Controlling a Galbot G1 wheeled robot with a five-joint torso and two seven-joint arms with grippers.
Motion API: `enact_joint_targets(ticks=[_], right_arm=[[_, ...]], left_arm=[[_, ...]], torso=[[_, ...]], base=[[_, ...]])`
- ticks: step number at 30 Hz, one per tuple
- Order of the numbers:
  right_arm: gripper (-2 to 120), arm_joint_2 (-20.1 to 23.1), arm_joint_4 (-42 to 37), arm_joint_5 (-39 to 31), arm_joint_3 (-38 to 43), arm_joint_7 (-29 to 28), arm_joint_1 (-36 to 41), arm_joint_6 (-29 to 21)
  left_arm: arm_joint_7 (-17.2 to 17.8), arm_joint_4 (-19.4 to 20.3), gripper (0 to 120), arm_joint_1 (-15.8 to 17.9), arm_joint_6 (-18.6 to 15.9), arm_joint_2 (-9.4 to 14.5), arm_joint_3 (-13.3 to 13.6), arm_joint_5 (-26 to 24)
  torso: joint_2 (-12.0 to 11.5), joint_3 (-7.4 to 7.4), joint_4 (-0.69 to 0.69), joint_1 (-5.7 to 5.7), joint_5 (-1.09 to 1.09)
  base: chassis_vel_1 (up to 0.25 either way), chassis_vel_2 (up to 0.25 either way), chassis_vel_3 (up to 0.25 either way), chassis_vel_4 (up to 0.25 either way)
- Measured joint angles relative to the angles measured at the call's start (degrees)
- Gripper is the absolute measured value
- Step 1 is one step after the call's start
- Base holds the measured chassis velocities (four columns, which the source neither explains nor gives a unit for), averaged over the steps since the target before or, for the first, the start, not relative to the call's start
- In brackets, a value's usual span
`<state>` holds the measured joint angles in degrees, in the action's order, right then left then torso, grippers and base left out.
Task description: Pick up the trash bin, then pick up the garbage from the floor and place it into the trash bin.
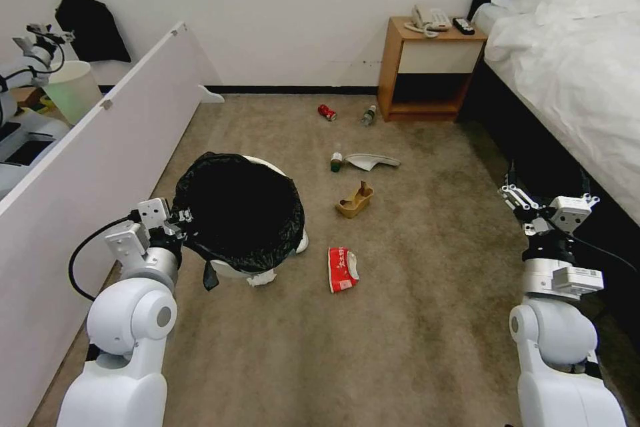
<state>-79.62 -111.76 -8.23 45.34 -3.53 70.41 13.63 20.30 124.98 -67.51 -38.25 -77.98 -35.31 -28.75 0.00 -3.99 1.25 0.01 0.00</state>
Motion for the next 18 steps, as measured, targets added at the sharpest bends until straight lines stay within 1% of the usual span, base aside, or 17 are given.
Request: enact_joint_targets(ticks=[18], right_arm=[[100,0.14,-0.09,-0.03,0.32,0.09,0.41,0.17]], left_arm=[[-0.03,-0.01,4,-0.05,0.08,-0.11,0.2,0.1]], torso=[[0.0,0.0,0.01,0.0,-0.02]], base=[[-0.118,0.114,0.11,-0.109]])
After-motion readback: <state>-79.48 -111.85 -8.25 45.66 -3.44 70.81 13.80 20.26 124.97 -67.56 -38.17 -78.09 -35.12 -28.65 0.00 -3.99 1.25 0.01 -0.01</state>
